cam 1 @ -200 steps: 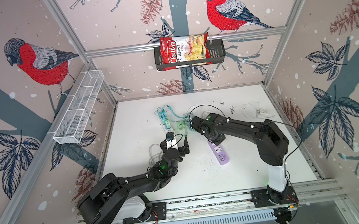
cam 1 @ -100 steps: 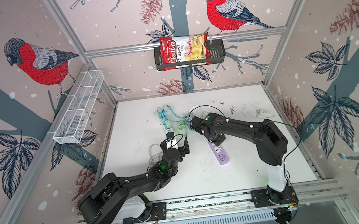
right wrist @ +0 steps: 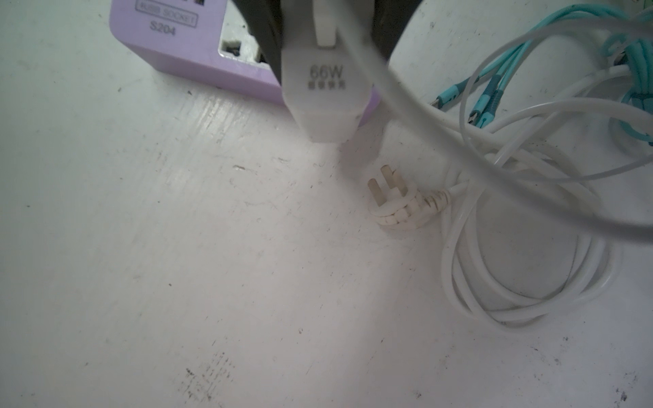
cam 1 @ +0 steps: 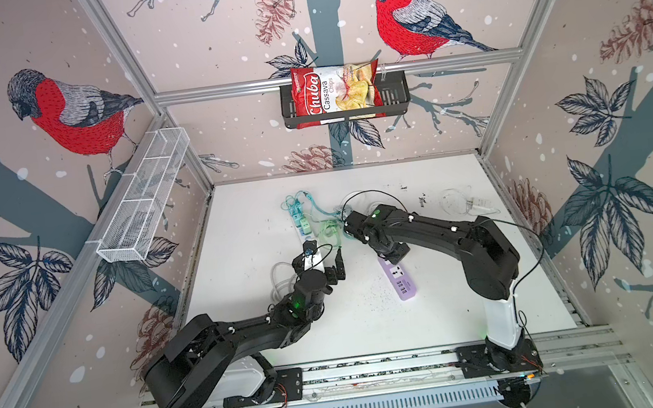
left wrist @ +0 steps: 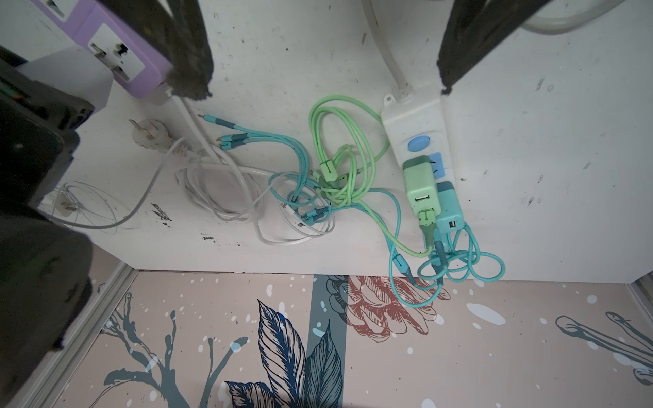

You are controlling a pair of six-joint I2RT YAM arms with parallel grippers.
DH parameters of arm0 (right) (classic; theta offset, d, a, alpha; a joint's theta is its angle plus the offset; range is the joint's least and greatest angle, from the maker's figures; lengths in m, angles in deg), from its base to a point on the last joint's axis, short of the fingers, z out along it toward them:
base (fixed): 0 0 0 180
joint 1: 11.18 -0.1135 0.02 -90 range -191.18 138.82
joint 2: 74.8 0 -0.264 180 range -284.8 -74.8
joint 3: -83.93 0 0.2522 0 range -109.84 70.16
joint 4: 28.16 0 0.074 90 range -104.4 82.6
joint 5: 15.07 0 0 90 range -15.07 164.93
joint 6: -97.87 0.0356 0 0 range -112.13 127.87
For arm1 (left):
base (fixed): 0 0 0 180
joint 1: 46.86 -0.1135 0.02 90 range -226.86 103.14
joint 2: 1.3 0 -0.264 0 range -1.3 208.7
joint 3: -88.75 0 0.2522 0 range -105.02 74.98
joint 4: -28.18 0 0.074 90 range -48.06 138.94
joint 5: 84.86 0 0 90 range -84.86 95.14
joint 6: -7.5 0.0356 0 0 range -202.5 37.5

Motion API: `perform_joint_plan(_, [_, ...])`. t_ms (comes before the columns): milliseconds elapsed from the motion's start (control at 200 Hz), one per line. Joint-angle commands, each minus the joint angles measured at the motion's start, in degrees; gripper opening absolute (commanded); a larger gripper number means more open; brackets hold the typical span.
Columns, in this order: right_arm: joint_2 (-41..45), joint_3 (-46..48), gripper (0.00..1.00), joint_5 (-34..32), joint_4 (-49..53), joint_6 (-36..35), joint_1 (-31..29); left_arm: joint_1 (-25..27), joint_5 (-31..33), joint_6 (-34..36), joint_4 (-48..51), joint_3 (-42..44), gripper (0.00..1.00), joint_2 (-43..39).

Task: Insert the plug

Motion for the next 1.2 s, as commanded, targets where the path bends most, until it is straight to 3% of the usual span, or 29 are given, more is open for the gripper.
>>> perform_joint_plan(0, [0.41, 0.60, 0.00, 0.64, 0.80, 1.62, -0.83, -0.20, 0.08, 0.23, -2.32, -0.12, 0.98, 0.18])
perform_joint_plan(320, [-1.30, 1.81, 0.00, 1.09, -1.36, 4.30, -1.96, -0.24, 0.08, 0.04, -2.19, 0.08, 0.98, -0.43])
perform_joint_plan(675, [-1.76, 0.44, 0.00, -0.13, 3.51, 9.24, -3.16, -0.32, 0.53, 0.37, -2.33, 0.36, 0.98, -0.77])
perform_joint_plan(1191, [-3.86, -3.45, 0.00, -1.91, 6.83, 10.96, -3.69, -0.54, 0.46, 0.83, -2.27, 0.71, 0.98, -1.75])
